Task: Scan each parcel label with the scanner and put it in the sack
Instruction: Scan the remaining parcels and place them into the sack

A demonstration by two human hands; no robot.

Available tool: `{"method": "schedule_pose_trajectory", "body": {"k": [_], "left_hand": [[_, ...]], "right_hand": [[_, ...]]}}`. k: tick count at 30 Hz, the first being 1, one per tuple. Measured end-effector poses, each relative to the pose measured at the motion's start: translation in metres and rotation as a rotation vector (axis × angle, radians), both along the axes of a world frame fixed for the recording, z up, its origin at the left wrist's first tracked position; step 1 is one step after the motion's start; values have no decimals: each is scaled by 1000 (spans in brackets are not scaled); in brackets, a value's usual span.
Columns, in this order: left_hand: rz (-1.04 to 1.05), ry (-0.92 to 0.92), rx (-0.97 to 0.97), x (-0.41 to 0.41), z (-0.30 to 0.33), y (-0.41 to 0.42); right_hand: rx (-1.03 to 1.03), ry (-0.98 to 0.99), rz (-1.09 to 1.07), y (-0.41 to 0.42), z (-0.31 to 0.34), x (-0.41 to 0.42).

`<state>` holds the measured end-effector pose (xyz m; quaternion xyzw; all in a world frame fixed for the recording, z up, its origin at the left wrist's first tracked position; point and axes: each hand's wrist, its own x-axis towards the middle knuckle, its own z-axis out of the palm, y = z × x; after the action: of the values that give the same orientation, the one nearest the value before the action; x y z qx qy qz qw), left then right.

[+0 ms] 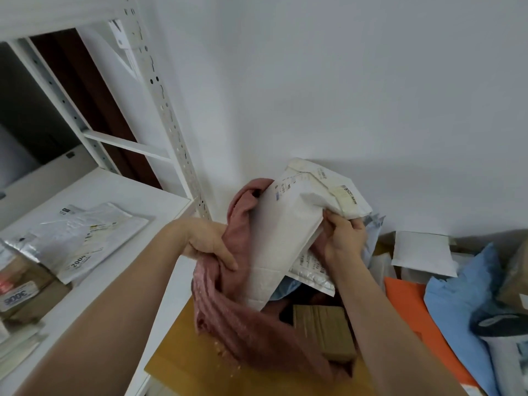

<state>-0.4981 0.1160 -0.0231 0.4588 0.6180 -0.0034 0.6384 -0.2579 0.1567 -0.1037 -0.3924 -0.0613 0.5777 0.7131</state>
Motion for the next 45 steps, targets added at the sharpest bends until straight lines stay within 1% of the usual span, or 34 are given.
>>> {"method": "schedule_pose_trajectory", "body": {"k": [1,3,7,11,13,15,16,18,20,21,23,24,25,26,27,28,29,30,31,33,34,36,38,40,42,45], "left_hand": [[1,13,18,1,-2,-1],[71,17,49,2,-7,-2],[263,-178,55,4,-12,-5],[478,-279,63,-4,-7,-3],[552,-306,58,-5,-6,-3],[653,-371,98,-5,-9,2],[705,-406,146,-4,-10,6],[817,-436,259,2,-12,14],[884,-409,371,12,-19,21],[896,-391,403,16,-25,24],[855,-338,344,25,-40,25],[807,-268,293,29,-47,24],[761,-194,260,32,-51,24],[735,-147,243,35,-55,25],[731,-126,236,36,-57,26],[736,-120,236,38,-58,28],[743,-111,240,38,-59,30],[748,-105,242,38,-61,33],[750,-95,239,39,-62,34],[752,-81,221,42,-61,34],[762,-76,209,44,-58,34],[786,-75,191,45,-52,34],[822,-82,209,38,-46,37],[850,-100,248,31,-41,41],[883,-130,305,28,-33,43],[936,-197,400,32,-20,41]], "right_hand": [[19,11,6,0,1,-2],[66,7,15,0,4,-5],[94,10,28,-3,3,-3],[89,82,51,-4,-7,7],[107,70,61,-1,-7,9],[140,20,134,-1,-8,8],[142,-36,189,-4,-11,6],[104,-273,341,-13,-21,8],[55,-544,524,-22,-36,15],[40,-619,616,-24,-42,20],[33,-656,757,-26,-49,30],[34,-734,801,-24,-51,36],[28,-911,824,-22,-53,42],[3,-1129,839,-19,-56,48],[-66,-1342,827,-15,-59,57],[-152,-1498,800,-13,-63,66],[-242,-1608,780,-13,-67,74],[-308,-1651,786,-15,-72,81],[-333,-1625,829,-19,-75,84],[-291,-1483,941,-28,-85,83],[-266,-1452,958,-32,-92,82],[-279,-1420,864,-33,-91,82],[-331,-1279,721,-23,-79,84],[-324,-1217,571,-7,-51,90],[-245,-1162,448,11,-15,94],[-39,-1064,335,20,42,96]]}}
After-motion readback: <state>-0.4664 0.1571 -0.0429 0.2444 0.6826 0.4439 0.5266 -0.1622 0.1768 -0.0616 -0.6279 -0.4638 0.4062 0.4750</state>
